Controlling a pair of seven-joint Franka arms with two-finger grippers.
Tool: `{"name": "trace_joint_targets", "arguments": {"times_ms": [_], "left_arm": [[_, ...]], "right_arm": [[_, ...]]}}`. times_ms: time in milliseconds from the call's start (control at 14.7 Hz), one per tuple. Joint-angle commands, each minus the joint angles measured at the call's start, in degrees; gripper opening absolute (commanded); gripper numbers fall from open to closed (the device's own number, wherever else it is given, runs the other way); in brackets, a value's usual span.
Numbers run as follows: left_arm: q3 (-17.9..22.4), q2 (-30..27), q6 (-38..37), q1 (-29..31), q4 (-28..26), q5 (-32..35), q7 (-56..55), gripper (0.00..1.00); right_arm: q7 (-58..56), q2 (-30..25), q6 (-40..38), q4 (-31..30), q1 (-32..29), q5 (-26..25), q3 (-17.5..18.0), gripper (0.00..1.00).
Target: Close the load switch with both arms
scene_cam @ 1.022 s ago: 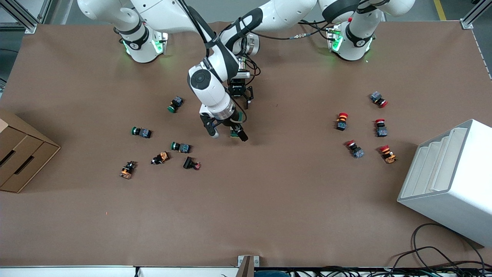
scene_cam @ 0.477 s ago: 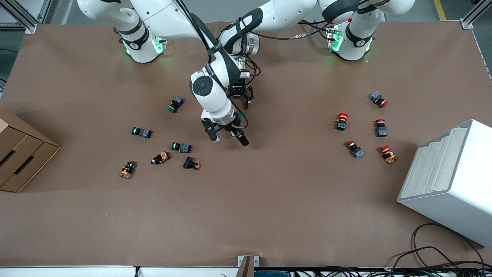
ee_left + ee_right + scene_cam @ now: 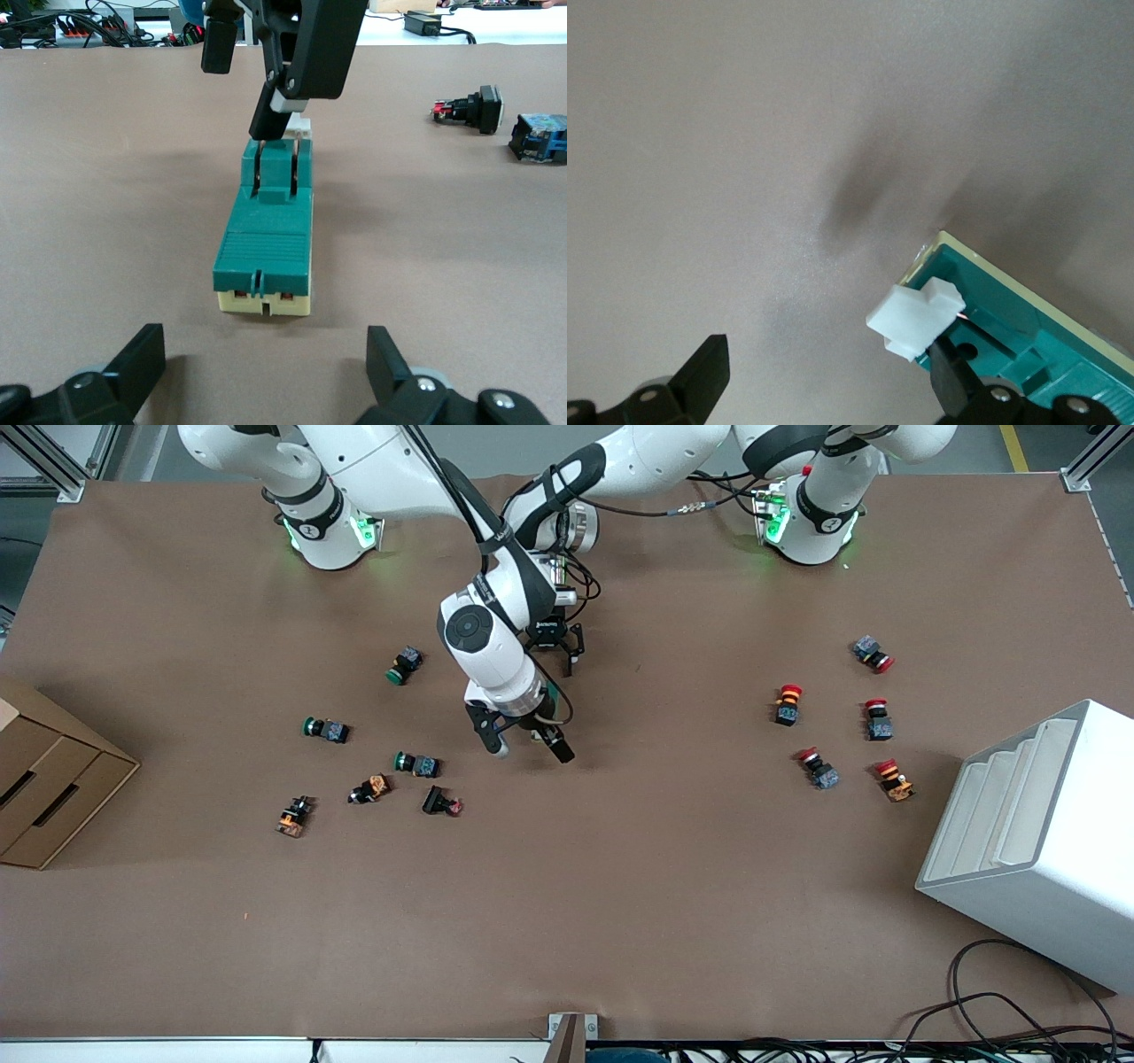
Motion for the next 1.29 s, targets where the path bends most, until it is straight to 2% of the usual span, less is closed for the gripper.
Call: {"name": "trace_joint_targets", "arguments": {"times_ms": [0,477,953,1226], "left_arm": [[0.5,1.4,-0.5,-0.3,0.4,0.8,-1.2,1.00],[0.8,1.5,-0.5,-0.3,0.5,0.8,-1.3,1.00],[0.8,1.5,-0.5,-0.3,0.5,0.8,-1.3,1.00],[0.8,1.5,-0.5,-0.3,0.5,0.8,-1.2,1.00]], "right_arm": [[-2.8,4.7,0.1,4.5,-3.1,-0.3,0.1,1.00],[-4.9,7.7,-12.5,12.4,-7.7,-0.2,0.1,1.00],[-4.3,9.1,-17.2,15.7,-8.5,0.5,0.2,1.00],[0.3,8.6,-29.7,22.4,-8.1,0.0,0.2,1.00]]}}
